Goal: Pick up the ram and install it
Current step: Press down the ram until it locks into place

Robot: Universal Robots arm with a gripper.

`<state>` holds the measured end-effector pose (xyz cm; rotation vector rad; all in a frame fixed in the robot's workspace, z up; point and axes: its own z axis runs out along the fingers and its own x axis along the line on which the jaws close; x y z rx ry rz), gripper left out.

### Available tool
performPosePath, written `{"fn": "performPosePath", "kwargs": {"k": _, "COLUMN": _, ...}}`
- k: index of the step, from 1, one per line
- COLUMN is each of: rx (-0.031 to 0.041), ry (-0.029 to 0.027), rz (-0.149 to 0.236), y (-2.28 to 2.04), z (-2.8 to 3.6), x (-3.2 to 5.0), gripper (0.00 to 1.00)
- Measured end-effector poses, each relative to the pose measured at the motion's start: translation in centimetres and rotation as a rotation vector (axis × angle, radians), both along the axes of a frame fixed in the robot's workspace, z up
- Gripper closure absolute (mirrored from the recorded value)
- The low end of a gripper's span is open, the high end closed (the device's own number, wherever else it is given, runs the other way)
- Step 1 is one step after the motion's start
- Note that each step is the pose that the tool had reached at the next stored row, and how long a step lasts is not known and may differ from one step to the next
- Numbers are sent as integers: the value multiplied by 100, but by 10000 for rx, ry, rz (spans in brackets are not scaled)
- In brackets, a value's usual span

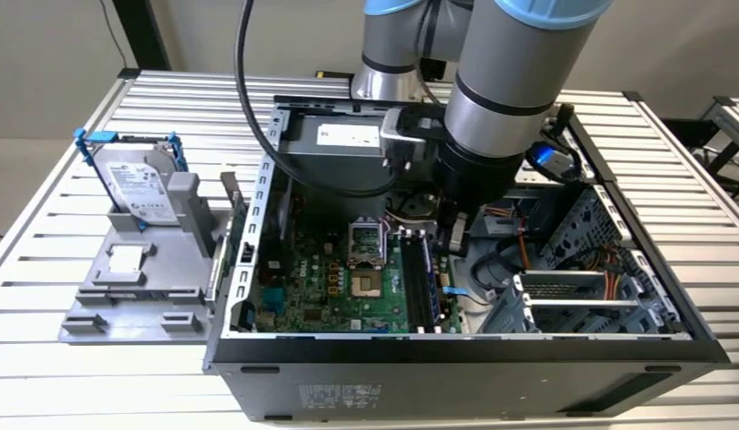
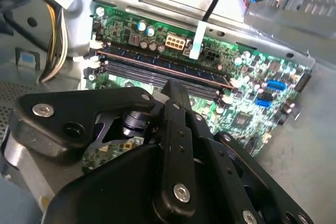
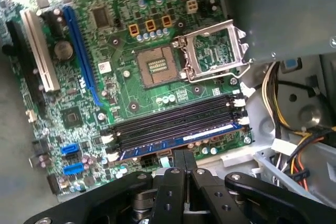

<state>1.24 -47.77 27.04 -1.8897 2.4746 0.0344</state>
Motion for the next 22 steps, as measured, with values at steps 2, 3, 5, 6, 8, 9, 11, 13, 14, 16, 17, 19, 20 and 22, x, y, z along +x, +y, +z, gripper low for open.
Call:
{"fn": "performPosePath", "kwargs": {"k": 2, "rx": 0, "ry": -18, "rz": 358, "y": 0, "z": 0, "x": 0, "gripper": 100}}
{"fn": "performPosePath", "kwargs": {"k": 3, "rx": -1, "ry": -28, "rz": 537, "y": 0, "z": 0, "x": 0, "gripper": 100}}
{"fn": "performPosePath", "kwargs": {"k": 5, "rx": -1, "ry": -44, "rz": 894, "y": 0, "z": 0, "x": 0, "gripper": 100}}
{"fn": "performPosePath", "kwargs": {"k": 6, "rx": -2, "ry": -52, "rz": 1063, "y": 0, "z": 0, "x": 0, "gripper": 100}}
{"fn": "performPosePath", "kwargs": {"k": 8, "rx": -1, "ry": -71, "rz": 1392, "y": 0, "z": -2, "x": 0, "gripper": 100}}
{"fn": "performPosePath", "kwargs": {"k": 9, "rx": -1, "ry": -84, "rz": 1534, "y": 0, "z": -3, "x": 0, "gripper": 100}}
{"fn": "performPosePath", "kwargs": {"k": 11, "rx": -1, "ry": -92, "rz": 1602, "y": 0, "z": -3, "x": 0, "gripper": 100}}
{"fn": "performPosePath", "kwargs": {"k": 13, "rx": -2, "ry": -95, "rz": 1608, "y": 0, "z": -4, "x": 0, "gripper": 100}}
{"fn": "performPosePath", "kwargs": {"k": 14, "rx": 1, "ry": -99, "rz": 1611, "y": 0, "z": -15, "x": 0, "gripper": 100}}
{"fn": "performPosePath", "kwargs": {"k": 16, "rx": -3, "ry": -118, "rz": 1634, "y": 0, "z": -49, "x": -4, "gripper": 100}}
{"fn": "performPosePath", "kwargs": {"k": 17, "rx": -2, "ry": -120, "rz": 1648, "y": 1, "z": -69, "x": -4, "gripper": 100}}
{"fn": "performPosePath", "kwargs": {"k": 19, "rx": -3, "ry": -124, "rz": 1688, "y": 2, "z": -103, "x": -10, "gripper": 100}}
{"fn": "performPosePath", "kwargs": {"k": 20, "rx": -2, "ry": -126, "rz": 1727, "y": 2, "z": -122, "x": -14, "gripper": 100}}
{"fn": "performPosePath", "kwargs": {"k": 22, "rx": -2, "ry": -127, "rz": 1802, "y": 3, "z": -159, "x": -24, "gripper": 100}}
